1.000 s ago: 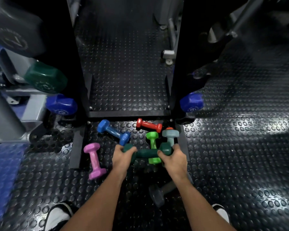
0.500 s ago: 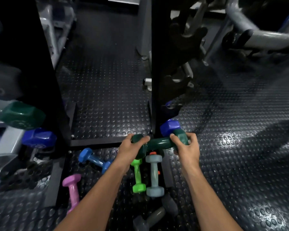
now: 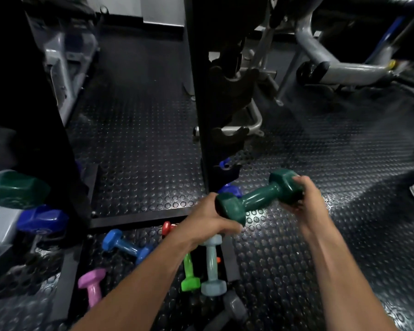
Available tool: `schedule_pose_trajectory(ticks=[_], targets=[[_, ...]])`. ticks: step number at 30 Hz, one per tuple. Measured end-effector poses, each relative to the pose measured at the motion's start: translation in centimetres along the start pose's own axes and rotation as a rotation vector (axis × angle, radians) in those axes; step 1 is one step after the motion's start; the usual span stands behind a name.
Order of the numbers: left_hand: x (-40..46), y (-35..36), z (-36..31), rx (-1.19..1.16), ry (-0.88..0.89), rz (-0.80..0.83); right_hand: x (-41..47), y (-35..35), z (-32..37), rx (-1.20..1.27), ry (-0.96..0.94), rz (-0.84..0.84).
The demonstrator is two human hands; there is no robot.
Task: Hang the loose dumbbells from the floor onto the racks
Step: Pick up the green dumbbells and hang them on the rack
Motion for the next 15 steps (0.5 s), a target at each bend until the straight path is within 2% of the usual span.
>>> schedule_pose_trajectory(ticks=[6, 10, 15], targets=[[2.0, -0.1, -2.5, 0.089, -0.016, -0.104, 3.3, 1.0, 4.9, -0.115, -0.088, -0.046], [2.9, -0.8, -2.7, 0.069, -0.011, -0.203, 5.0, 4.9, 8.5, -0.201, -0.172, 0.048], [3.7, -1.6, -2.4, 0.0, -0.031, -0.262, 7.7, 8.2, 10.1, -0.247, -0.045, 0.163]])
Point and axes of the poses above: each hand's wrist, its own x-axis towards the middle knuckle, its own y-axis out of the palm, z = x × y, the point moved 8 cm from there along x, towards the middle knuckle, and after that the axes turned 13 degrees about y, right-handed, at the moved point
